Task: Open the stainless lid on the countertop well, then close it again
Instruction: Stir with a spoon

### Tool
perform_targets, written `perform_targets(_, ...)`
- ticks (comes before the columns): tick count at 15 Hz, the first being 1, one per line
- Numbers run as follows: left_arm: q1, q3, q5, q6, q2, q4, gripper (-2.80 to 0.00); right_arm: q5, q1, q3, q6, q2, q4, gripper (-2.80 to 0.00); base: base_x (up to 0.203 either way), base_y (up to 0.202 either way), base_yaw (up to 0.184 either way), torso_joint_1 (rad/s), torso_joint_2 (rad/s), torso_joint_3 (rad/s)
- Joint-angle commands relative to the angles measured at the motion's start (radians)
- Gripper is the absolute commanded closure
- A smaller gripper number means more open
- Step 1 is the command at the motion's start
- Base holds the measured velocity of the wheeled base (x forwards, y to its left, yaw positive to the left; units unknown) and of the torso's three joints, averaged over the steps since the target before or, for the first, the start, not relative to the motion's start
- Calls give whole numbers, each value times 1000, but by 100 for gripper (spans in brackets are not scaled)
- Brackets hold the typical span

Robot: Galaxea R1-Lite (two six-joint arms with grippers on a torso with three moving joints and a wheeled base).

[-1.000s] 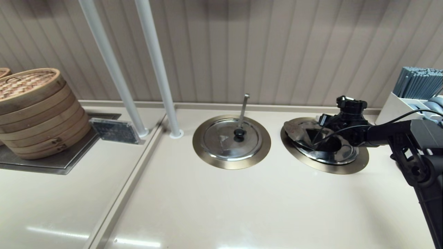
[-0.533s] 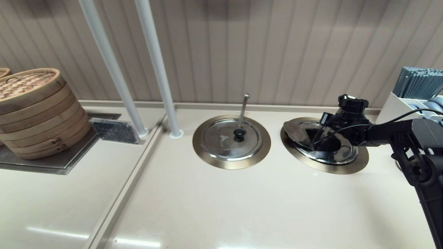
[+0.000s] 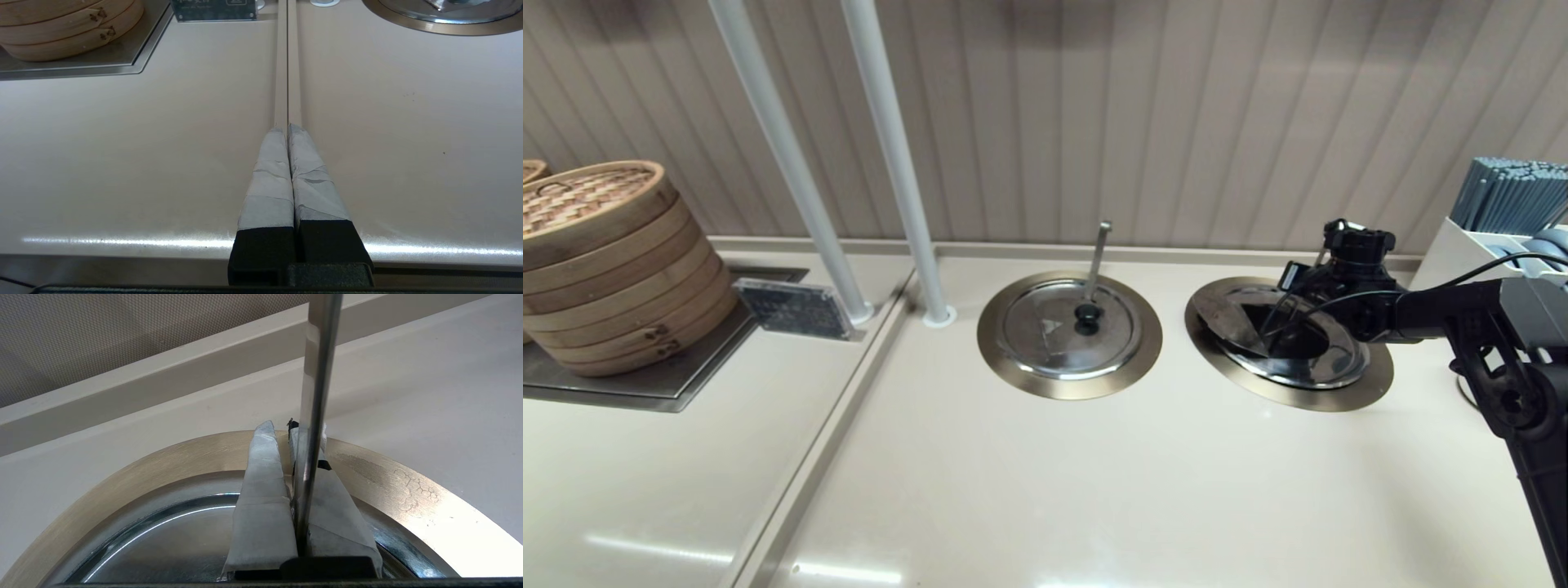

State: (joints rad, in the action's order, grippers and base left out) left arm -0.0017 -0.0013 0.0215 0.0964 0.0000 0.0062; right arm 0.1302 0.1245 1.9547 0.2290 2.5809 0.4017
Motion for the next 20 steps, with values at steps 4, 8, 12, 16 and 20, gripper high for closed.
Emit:
perform_targets(4,0,0,0,0,0,0,0,1,-1,-188,34,-162,-6,0,0,0,0,0,0,0)
perform_targets(8,0,0,0,0,0,0,0,-8,-1,-315,42,-316,-6,0,0,0,0,0,0,0)
perform_targets(12,0,0,0,0,0,0,0,-9,-8,-300,35,-351,-7,0,0,0,0,0,0,0)
perform_targets(16,0,0,0,0,0,0,0,-9,-49,-302,35,-373,-10,0,0,0,0,0,0,0)
perform_targets(20,0,0,0,0,0,0,0,-20,-58,-374,19,-433,-35,0,0,0,0,0,0,0)
